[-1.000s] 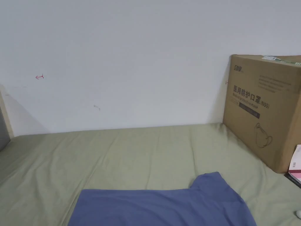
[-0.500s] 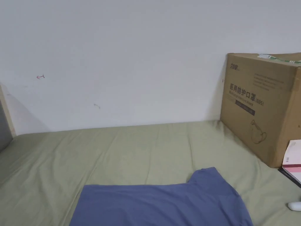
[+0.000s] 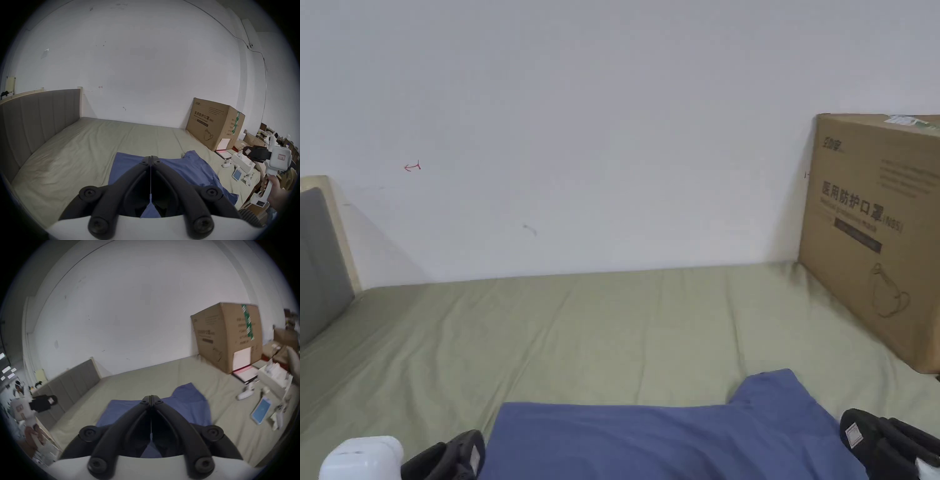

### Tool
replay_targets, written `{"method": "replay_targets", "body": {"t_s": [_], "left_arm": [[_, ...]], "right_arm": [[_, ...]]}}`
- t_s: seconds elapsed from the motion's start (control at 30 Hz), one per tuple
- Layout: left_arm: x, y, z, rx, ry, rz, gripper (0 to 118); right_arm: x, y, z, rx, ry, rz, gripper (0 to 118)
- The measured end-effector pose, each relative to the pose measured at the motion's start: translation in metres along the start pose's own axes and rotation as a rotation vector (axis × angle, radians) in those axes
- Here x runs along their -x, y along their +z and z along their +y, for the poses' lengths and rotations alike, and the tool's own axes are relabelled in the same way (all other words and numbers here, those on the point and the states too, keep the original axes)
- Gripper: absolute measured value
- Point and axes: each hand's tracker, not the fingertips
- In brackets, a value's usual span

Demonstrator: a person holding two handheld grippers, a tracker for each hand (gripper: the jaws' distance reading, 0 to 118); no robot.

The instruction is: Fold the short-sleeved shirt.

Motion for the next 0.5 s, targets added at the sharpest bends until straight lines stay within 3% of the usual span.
{"method": "replay_targets", "body": {"t_s": [0.13, 0.23, 0.33, 0.43, 0.5], "left_arm": [[0.018, -0.060, 0.034, 0.103, -0.013, -0.036, 0], [0.055, -0.154, 0.054, 0.429, 0.078, -0.093, 0], [0.096, -0.247, 0.039, 0.708, 0.163, -0.016, 0], [0.129, -0.324, 0.022, 0.716, 0.134, 0.076, 6], [0.142, -0.359, 0.009, 0.728, 0.083, 0.127, 93]], "right_arm": [[-0.006, -0.025, 0.003, 0.037, 0.008, -0.005, 0], [-0.011, -0.046, 0.002, 0.079, 0.016, 0.000, 0], [-0.015, -0.066, -0.005, 0.113, 0.005, -0.014, 0], [-0.022, -0.085, -0.016, 0.169, -0.013, -0.026, 0], [-0.029, -0.097, -0.023, 0.200, -0.021, -0.040, 0]]}}
